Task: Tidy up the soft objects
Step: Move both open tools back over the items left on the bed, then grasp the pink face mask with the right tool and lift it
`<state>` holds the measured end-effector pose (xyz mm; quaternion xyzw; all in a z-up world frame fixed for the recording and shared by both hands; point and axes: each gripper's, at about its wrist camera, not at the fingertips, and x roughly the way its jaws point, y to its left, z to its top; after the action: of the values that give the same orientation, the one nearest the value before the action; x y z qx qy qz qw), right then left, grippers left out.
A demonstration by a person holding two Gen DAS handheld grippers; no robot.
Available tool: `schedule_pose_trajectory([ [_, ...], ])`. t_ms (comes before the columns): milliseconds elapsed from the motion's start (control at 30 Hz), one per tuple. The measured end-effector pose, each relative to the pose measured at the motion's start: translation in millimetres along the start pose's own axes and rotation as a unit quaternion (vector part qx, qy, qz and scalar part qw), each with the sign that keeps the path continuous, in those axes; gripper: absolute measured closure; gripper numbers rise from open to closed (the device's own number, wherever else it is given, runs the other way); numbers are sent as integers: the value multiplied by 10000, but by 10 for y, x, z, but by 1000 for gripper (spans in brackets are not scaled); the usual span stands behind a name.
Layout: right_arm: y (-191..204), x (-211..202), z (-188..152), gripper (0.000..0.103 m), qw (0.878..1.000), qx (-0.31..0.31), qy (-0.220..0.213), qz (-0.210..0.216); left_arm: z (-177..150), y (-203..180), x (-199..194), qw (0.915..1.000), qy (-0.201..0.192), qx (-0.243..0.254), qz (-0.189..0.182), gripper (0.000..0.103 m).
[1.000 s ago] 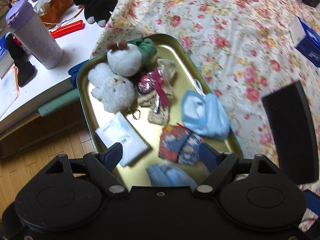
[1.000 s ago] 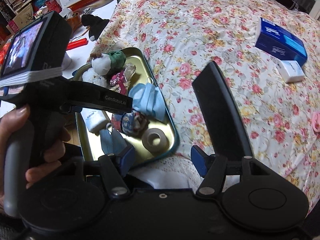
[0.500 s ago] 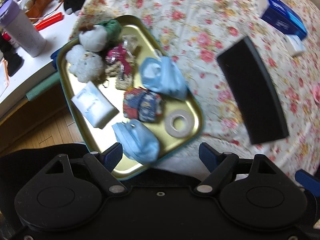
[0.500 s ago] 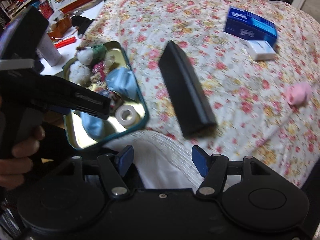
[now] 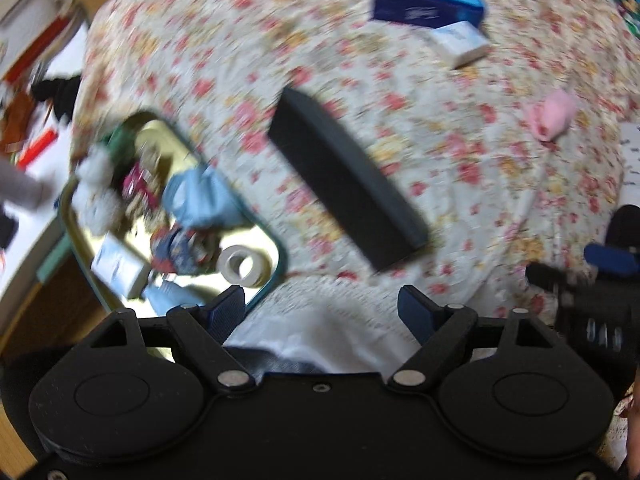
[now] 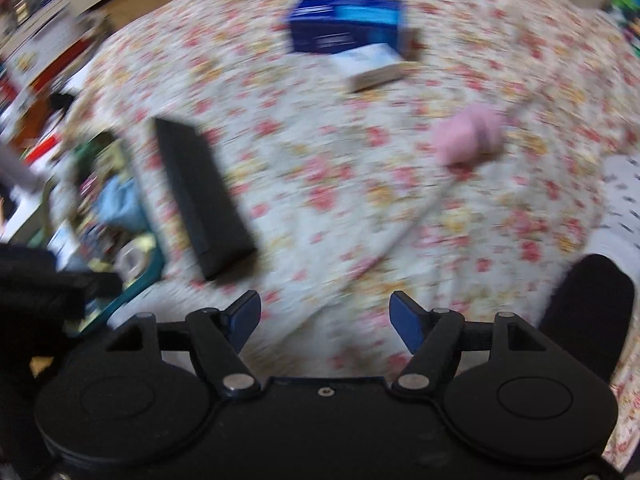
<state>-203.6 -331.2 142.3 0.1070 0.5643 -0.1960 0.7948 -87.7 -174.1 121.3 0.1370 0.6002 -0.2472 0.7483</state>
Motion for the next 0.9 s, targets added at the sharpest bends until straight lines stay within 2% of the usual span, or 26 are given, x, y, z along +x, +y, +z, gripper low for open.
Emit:
schedule_pose_trajectory([
  [200,-673,135,209,33,9959,844,-70,-308,239,-430,-65,9991,-113,394,-64,22],
  [367,-1036,212,283,32,9908,1214,-201,-566,425,-713,-12,9979,-136,636,-59,18],
  [567,-1262,277,364,30,9870,1377,-367,-749,657,-948,107,9964,-141,834,75,16],
  [733,-1340,317,516,26,9854,1333,-541,-907,893,-999,174,9968,-89,787,91,16],
  [900,-1420,315,686,23,9844,1282,-754,-937,1146,-964,227,9975,-165,631,271,16],
])
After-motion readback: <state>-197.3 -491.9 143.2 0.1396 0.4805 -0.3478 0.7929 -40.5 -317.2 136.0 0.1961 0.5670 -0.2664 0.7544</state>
